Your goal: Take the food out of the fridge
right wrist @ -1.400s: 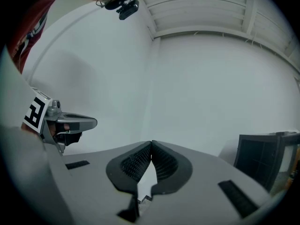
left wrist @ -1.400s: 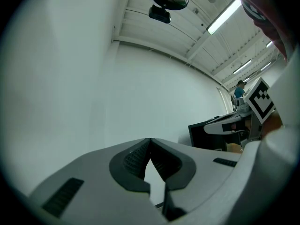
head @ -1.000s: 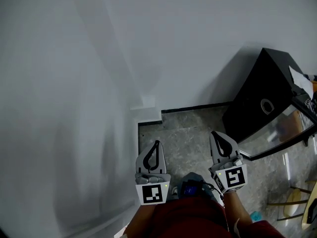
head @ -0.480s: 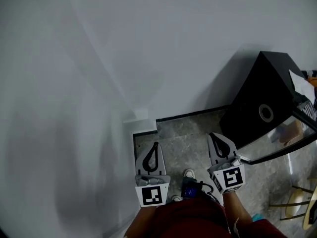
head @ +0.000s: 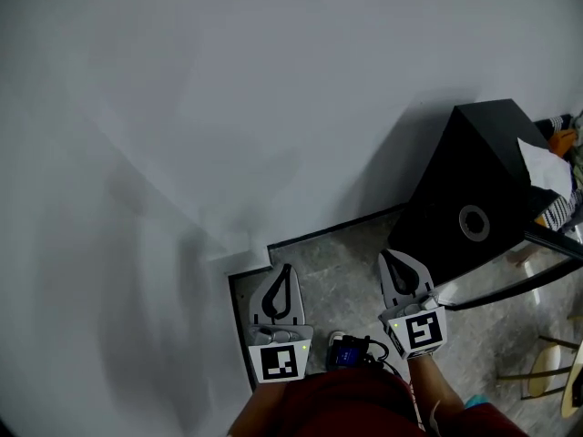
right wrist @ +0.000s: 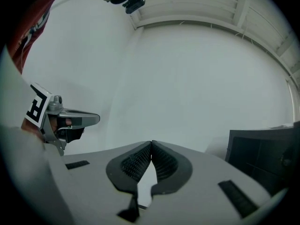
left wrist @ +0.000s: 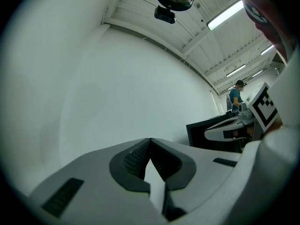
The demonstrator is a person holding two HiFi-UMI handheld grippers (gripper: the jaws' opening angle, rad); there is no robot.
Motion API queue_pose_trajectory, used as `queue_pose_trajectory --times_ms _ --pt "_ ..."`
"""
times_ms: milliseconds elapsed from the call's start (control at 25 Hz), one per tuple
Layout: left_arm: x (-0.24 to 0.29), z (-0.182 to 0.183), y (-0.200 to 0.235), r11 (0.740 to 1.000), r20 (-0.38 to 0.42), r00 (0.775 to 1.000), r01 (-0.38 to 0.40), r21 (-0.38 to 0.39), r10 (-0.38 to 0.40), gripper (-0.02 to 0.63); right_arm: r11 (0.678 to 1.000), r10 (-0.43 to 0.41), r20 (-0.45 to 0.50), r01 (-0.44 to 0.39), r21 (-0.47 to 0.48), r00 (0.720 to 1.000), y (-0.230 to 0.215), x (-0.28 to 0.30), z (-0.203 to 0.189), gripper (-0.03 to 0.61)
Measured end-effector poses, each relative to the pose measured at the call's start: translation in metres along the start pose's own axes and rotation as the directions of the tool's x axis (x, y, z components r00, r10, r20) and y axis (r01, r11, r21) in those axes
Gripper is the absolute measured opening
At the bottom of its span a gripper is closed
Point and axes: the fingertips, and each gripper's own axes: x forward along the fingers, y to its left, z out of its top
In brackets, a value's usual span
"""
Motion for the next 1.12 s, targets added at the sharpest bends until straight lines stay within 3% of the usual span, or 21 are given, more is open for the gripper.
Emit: queue_pose_trajectory --times_ms 280,440,560,680,840,1000,1120 --pt "0.059 -0.007 -0.029 0.997 -0.010 0.997 0.074 0.007 -0.074 0.014 0.997 -0.076 0.023 0.075 0.022 0.997 -0.054 0.015 -0.012 0.022" --pt "0.089 -0.014 -0.046 0.992 -0.019 0.992 0.128 -0.006 -0.129 0.014 0.991 -0.132 -0.011 0.132 0.026 0.991 -0.084 0.017 -0.025 0.023" --pt "0.114 -0.024 -0.058 0.982 -0.029 0.982 0.188 -0.023 -0.188 0.014 0.983 -0.181 -0.061 0.181 0.004 0.982 -0.102 0.020 -0.035 0.022" --pt "0.141 -0.033 -0.069 0.967 -0.029 0.967 0.253 -0.039 -0.254 0.014 0.967 -0.252 -0.033 0.253 0.013 0.967 -0.121 0.025 -0.036 0.023" --pt "0.180 -0.039 -0.089 0.928 -0.017 0.929 0.367 -0.071 -0.369 0.014 0.932 -0.362 -0.038 0.363 0.003 0.931 -0.148 0.028 -0.035 0.023" --pt "0.224 -0.047 -0.110 0.864 -0.025 0.867 0.493 -0.098 -0.497 0.014 0.877 -0.478 -0.122 0.479 -0.020 0.870 -0.173 0.033 -0.042 0.023" --pt "0.250 -0.050 -0.122 0.812 -0.021 0.816 0.572 -0.112 -0.578 0.014 0.832 -0.551 -0.126 0.555 0.004 0.825 -0.186 0.041 -0.037 0.023"
